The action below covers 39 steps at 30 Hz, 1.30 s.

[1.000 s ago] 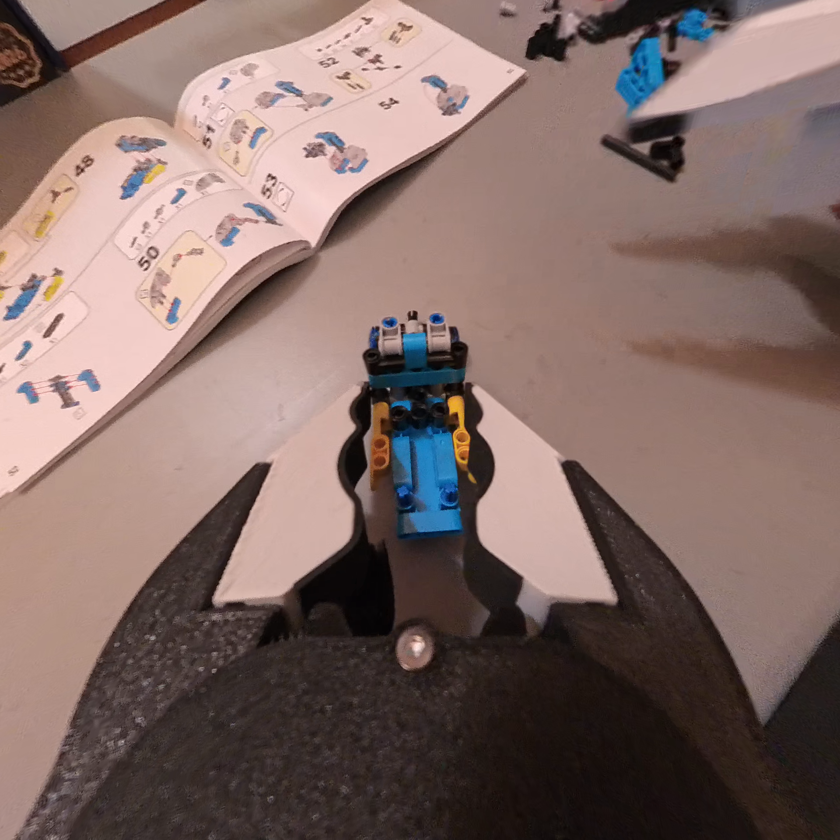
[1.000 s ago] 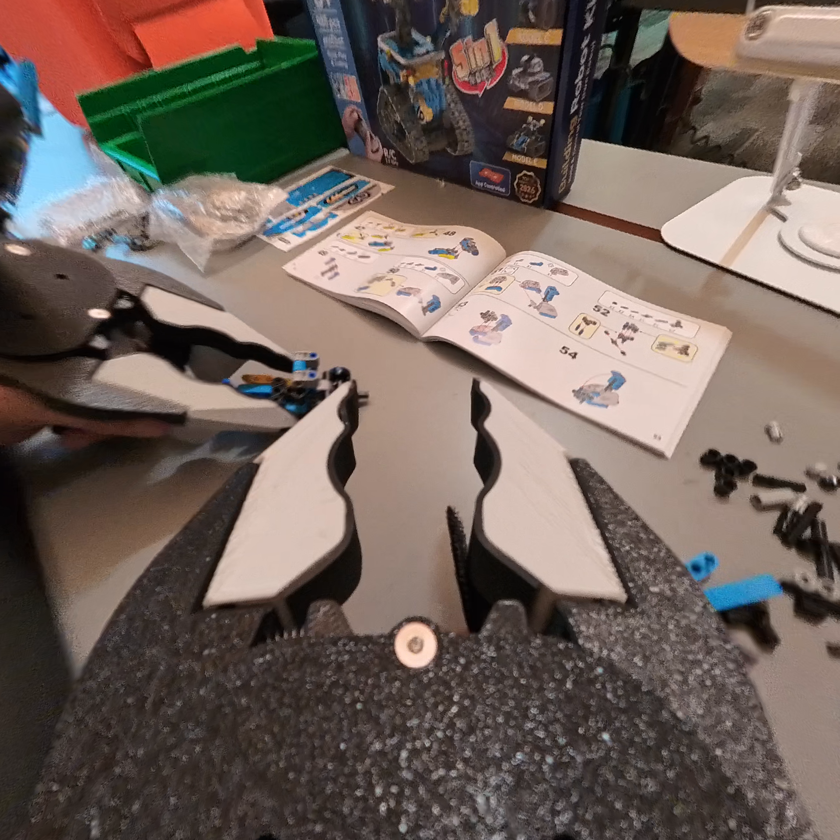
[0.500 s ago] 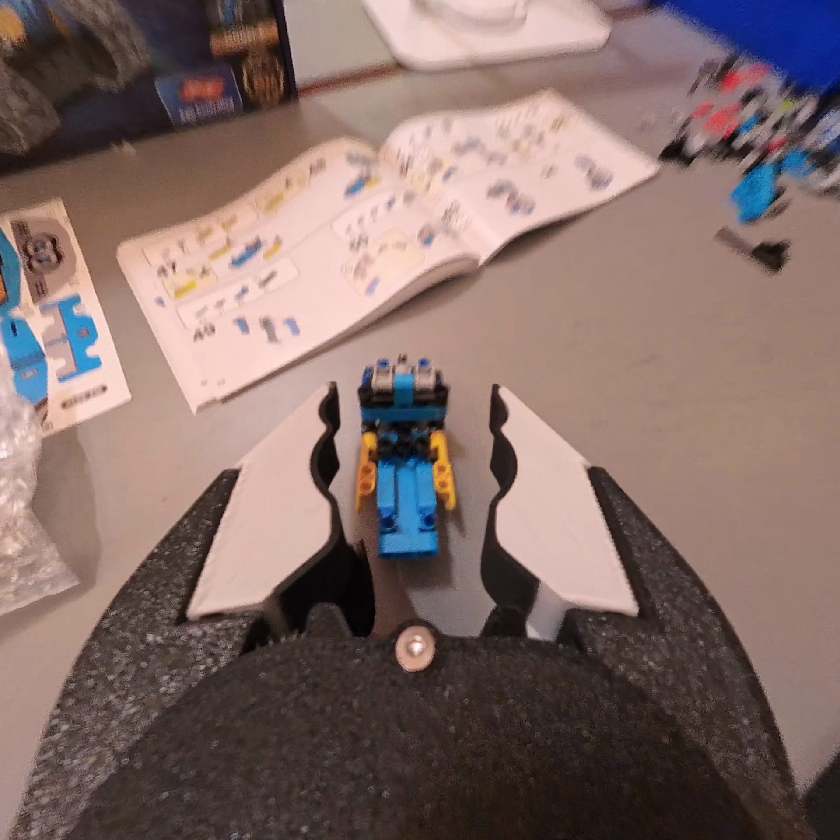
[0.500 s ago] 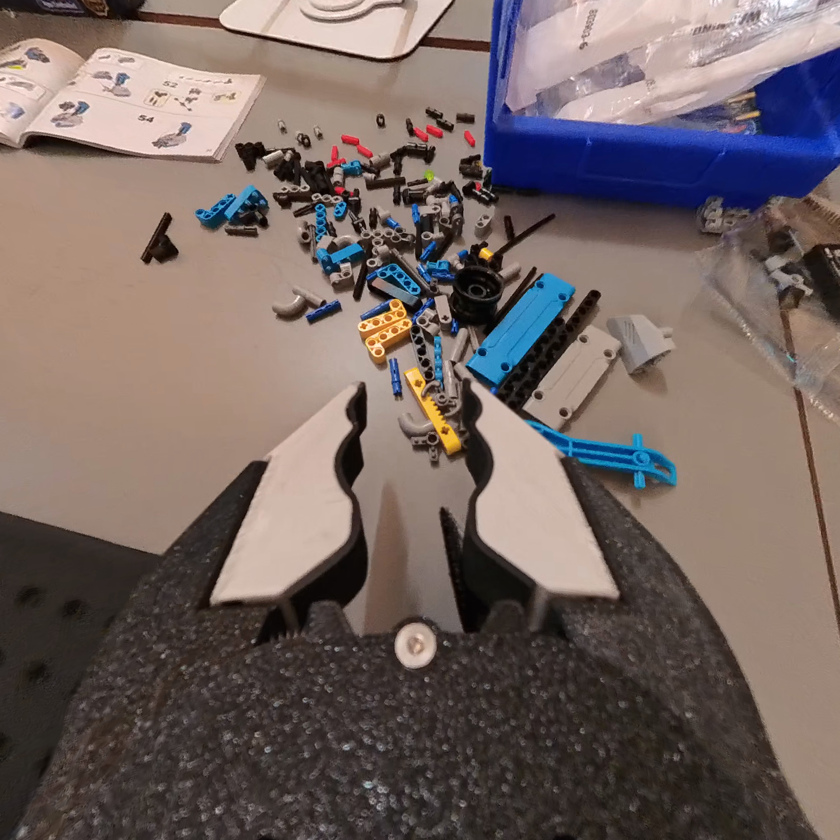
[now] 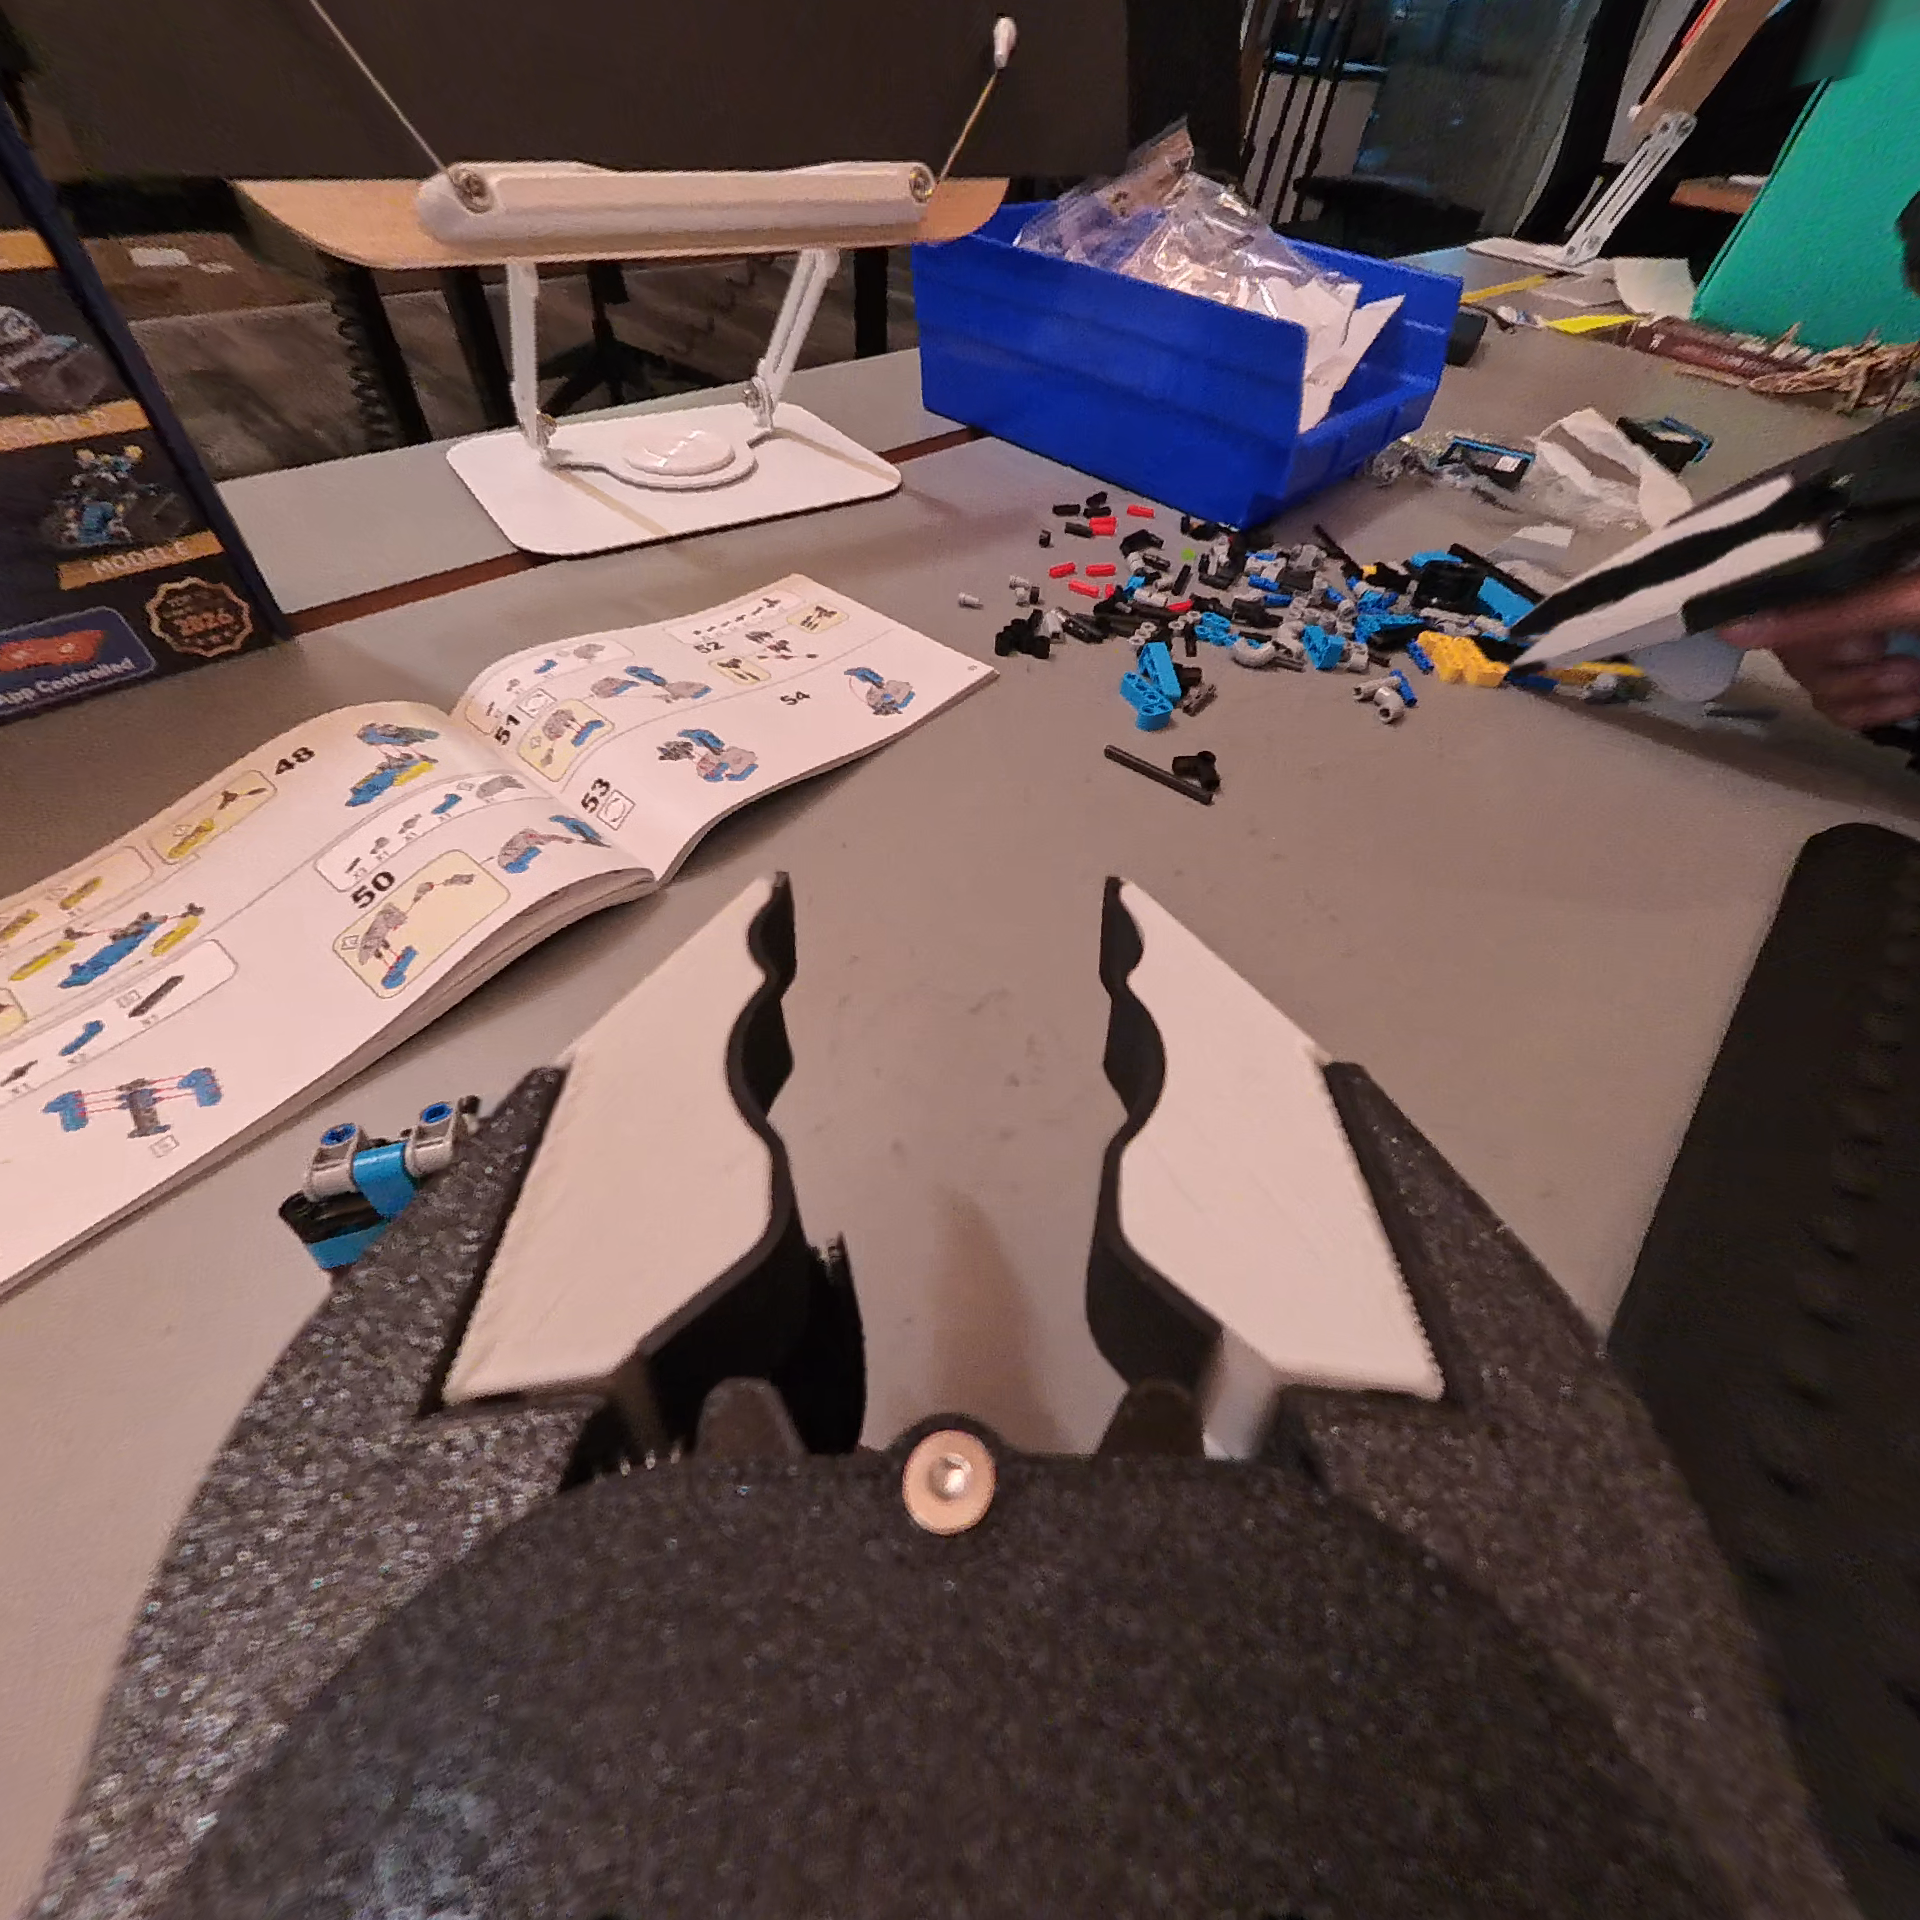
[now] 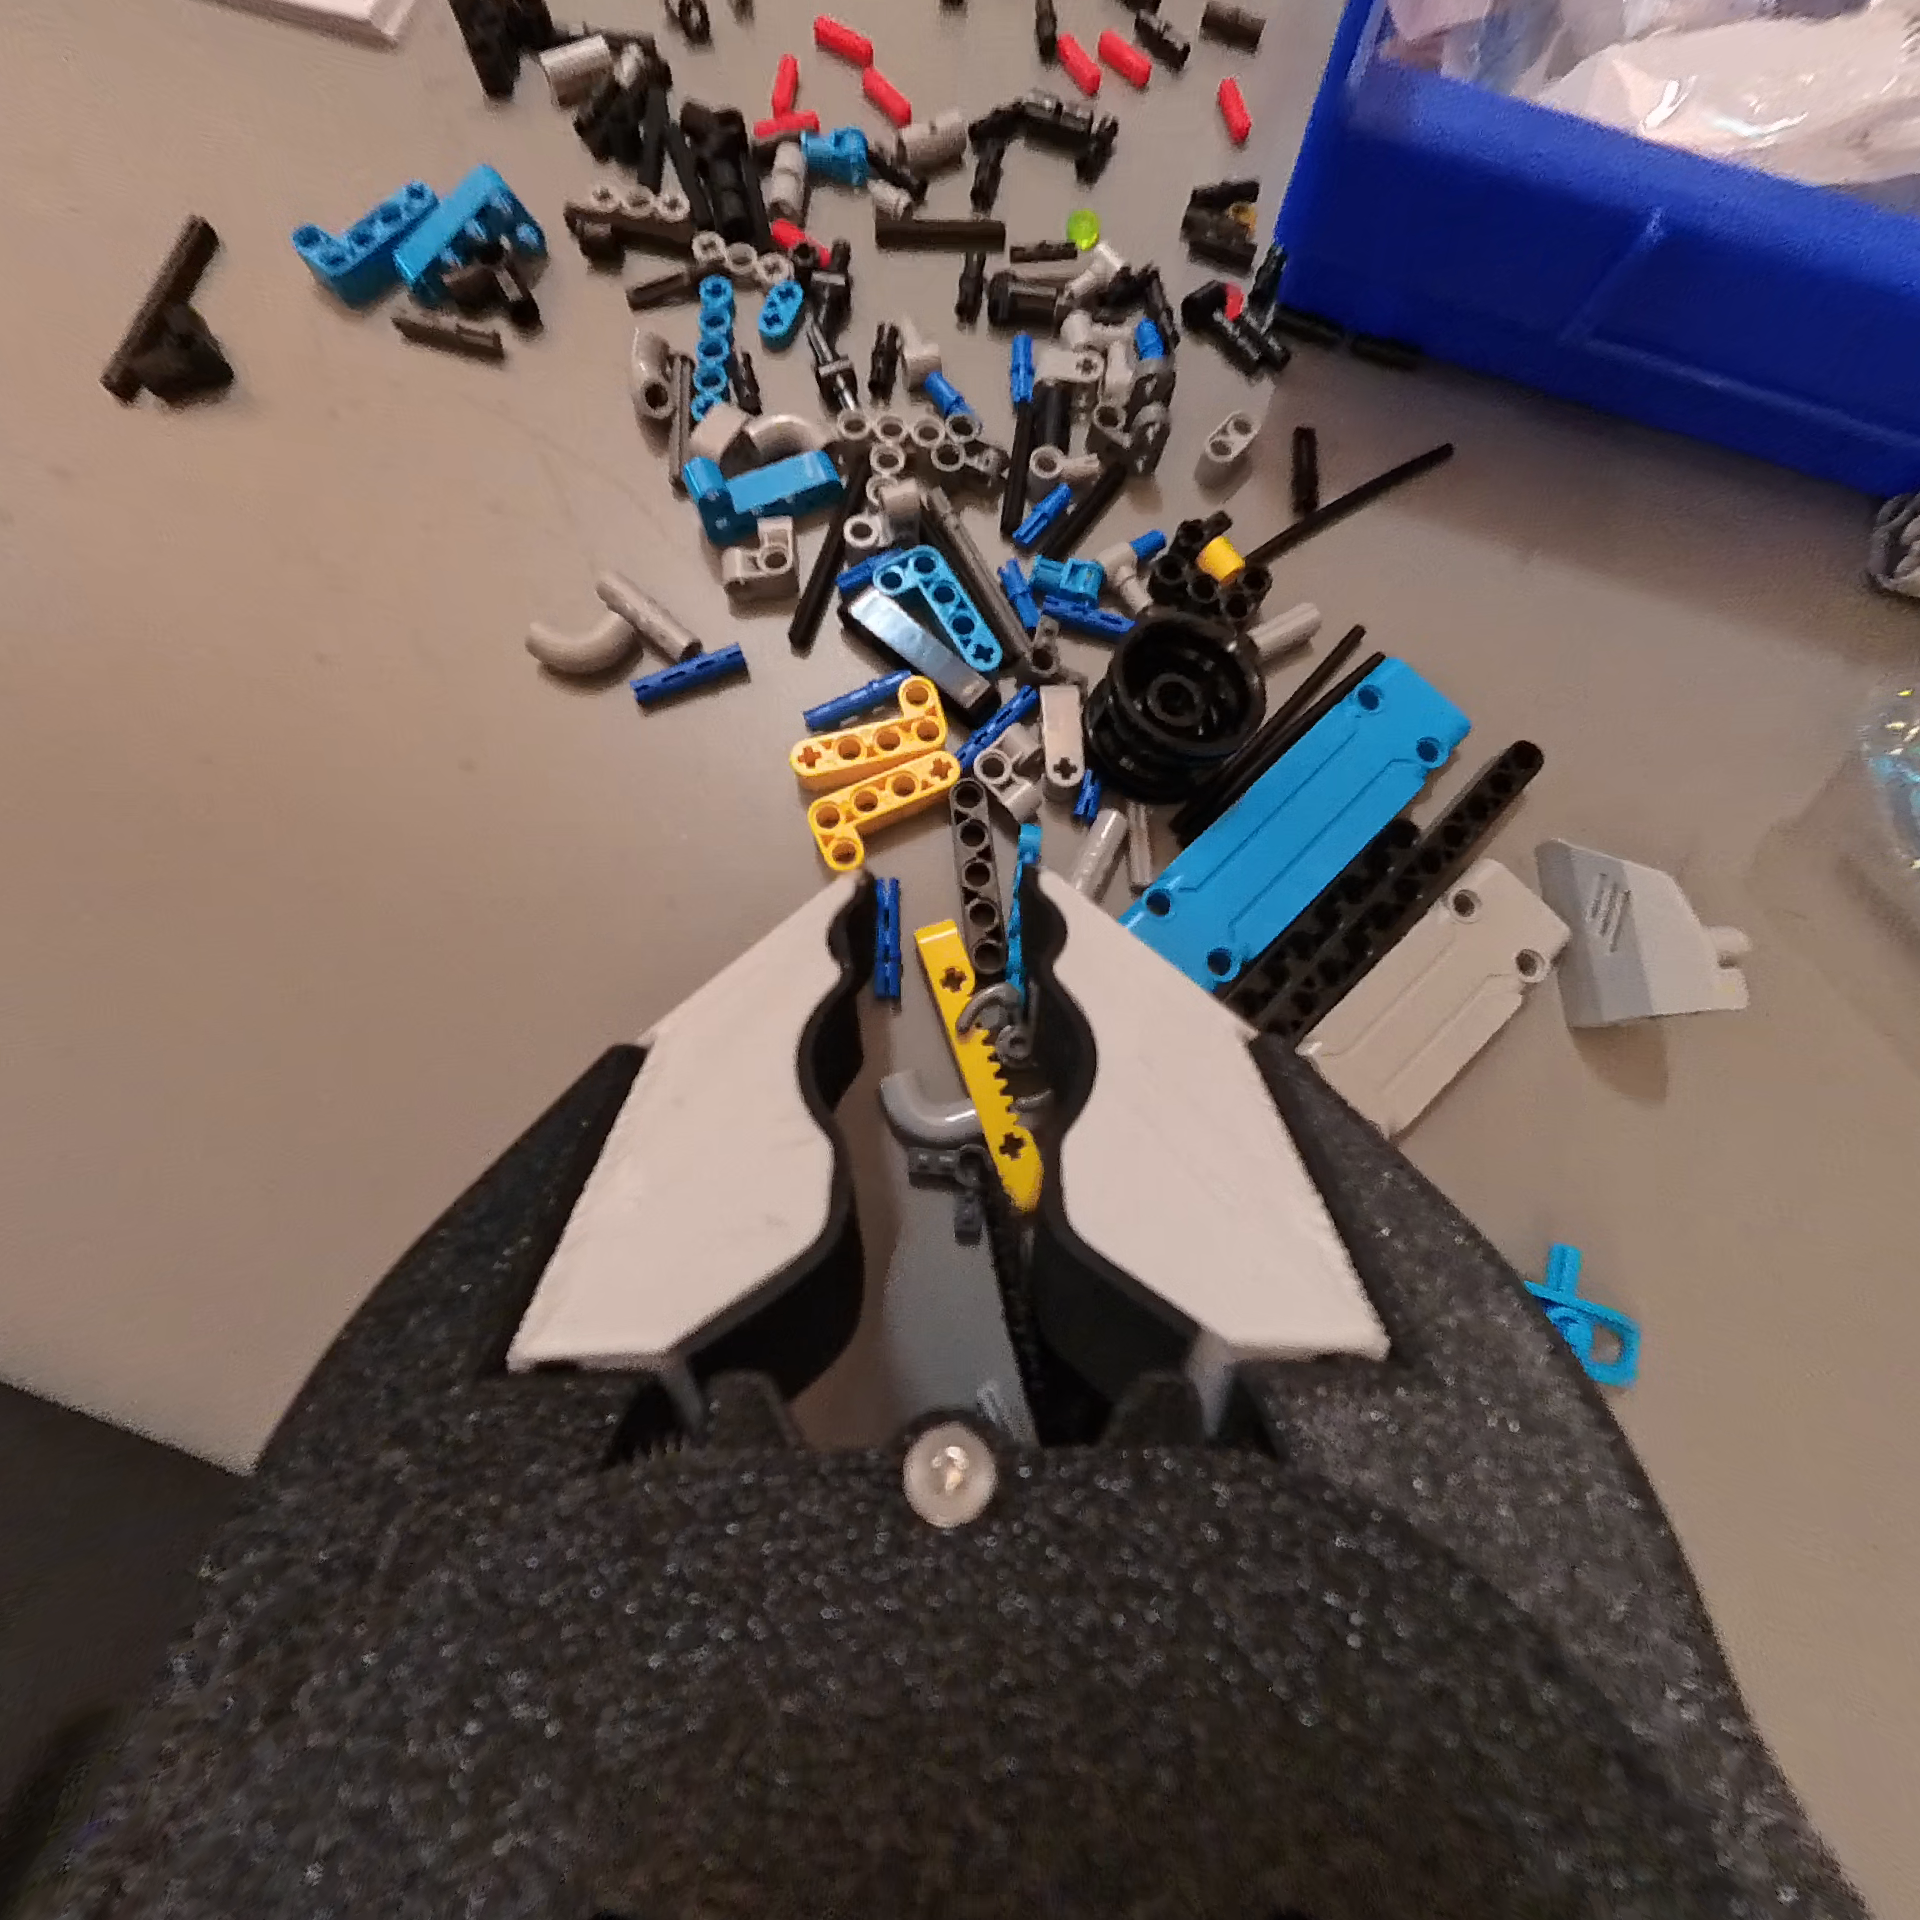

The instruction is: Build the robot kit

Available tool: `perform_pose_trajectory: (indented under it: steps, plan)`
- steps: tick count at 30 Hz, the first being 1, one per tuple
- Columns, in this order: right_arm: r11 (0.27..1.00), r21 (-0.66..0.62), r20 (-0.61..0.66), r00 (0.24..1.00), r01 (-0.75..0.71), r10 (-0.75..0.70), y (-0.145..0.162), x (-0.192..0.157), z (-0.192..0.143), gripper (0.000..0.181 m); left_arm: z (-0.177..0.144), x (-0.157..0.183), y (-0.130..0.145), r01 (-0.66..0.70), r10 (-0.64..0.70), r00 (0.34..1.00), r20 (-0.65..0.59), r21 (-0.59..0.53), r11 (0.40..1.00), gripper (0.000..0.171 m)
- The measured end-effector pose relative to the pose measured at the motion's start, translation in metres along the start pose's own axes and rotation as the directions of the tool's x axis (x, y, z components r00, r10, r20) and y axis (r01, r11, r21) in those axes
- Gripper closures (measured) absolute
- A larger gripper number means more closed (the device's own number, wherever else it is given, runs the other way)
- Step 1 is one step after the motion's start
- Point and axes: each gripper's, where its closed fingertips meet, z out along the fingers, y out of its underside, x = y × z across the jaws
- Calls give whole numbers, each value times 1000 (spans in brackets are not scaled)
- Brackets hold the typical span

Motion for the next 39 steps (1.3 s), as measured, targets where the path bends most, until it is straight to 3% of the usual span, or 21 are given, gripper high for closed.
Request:
perform_pose_trajectory:
  steps: [5,10,15,21,27,30,34,36,39]
  plan:
    - [1000,-2,46,999,-3,3,-1,-10,-1,161,-3,-5,-1,27,-27,1000,6,10,1000,114]
    - [999,-38,-6,999,35,-35,4,-5,2,161,-1,-3,3,8,-8,1000,9,-10,1000,114]
    - [998,-47,49,998,-32,34,5,-7,3,170,0,-4,4,13,-13,1000,12,-17,1000,114]
    - [993,16,-116,987,118,-115,-14,15,-10,170,0,-6,4,15,-15,1000,20,-16,1000,115]
    - [960,29,-165,949,278,-269,-24,17,-13,170,1,-6,7,7,-6,1000,21,-29,1000,115]
    - [971,-11,-47,970,238,-238,-14,0,-5,170,1,-6,8,11,-10,1000,18,-37,999,115]
    - [983,-83,19,987,163,-162,3,0,4,170,2,-5,10,11,-10,1000,13,-44,999,115]
    - [987,-65,13,989,148,-147,2,2,2,159,2,-4,11,9,-8,1000,13,-50,999,115]
    - [977,-36,-8,978,208,-209,-1,1,-7,161,3,-5,11,6,-6,1000,15,-50,999,115]
